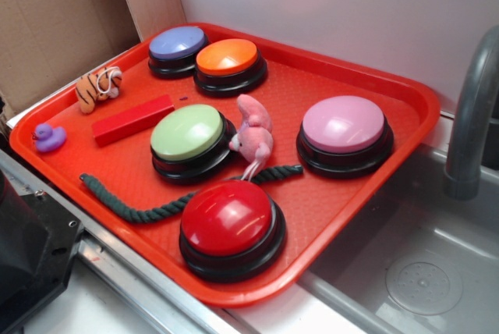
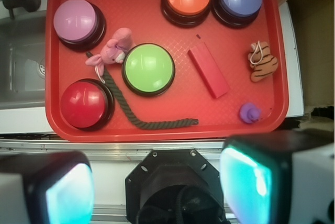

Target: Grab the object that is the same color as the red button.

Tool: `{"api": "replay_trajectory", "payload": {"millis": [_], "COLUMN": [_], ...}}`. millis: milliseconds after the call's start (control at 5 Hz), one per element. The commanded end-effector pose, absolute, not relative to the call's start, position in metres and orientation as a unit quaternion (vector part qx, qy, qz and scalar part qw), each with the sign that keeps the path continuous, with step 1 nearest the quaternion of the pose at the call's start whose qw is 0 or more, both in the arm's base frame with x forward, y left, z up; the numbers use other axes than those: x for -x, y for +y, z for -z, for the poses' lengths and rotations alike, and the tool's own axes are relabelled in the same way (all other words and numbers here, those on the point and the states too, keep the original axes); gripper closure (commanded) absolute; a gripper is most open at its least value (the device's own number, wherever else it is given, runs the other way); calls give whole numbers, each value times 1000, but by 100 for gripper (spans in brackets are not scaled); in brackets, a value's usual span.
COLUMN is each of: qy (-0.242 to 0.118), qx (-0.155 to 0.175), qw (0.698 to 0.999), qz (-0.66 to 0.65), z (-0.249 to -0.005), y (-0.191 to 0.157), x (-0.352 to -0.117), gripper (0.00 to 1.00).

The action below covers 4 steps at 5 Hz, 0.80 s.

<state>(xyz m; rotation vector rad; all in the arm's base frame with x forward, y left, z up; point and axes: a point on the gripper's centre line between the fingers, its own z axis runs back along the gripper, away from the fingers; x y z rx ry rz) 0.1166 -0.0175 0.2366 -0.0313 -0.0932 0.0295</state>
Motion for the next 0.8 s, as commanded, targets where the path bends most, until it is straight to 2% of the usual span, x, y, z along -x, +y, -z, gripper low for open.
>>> {"api": "replay_trajectory", "payload": {"millis": [0,400,600], "qy": [-47,-66,-79], "qx": [16,-2,0], "qw": [999,995,988], "qz": [-15,81,129], "z": [-237,-212,-191], "y": [-17,0,16], "x": [-117,-139,-150], "gripper": [0,0,0]}}
